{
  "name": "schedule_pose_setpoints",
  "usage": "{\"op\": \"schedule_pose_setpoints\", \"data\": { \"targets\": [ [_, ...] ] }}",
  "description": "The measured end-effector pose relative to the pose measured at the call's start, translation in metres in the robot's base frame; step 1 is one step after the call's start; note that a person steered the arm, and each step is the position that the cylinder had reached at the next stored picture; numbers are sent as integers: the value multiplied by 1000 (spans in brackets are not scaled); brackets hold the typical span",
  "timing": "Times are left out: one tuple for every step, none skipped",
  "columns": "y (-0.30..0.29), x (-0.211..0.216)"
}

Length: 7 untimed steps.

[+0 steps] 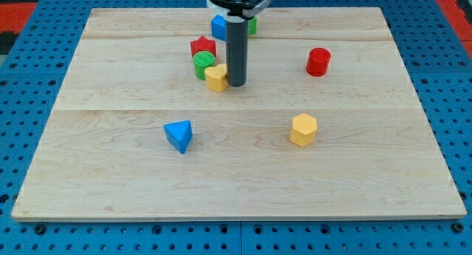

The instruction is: Move your arm to the left of yellow heart

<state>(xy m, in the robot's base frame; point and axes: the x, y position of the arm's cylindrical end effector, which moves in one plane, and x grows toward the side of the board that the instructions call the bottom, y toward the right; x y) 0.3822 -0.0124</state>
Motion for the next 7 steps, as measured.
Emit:
{"op": "schedule_pose_setpoints", "data": {
  "targets": [
    [-23, 0],
    [-34, 0],
    [-25, 3],
    [7, 43],
    [-16, 75],
    [-66, 75],
    [-116, 39]
  ]
}}
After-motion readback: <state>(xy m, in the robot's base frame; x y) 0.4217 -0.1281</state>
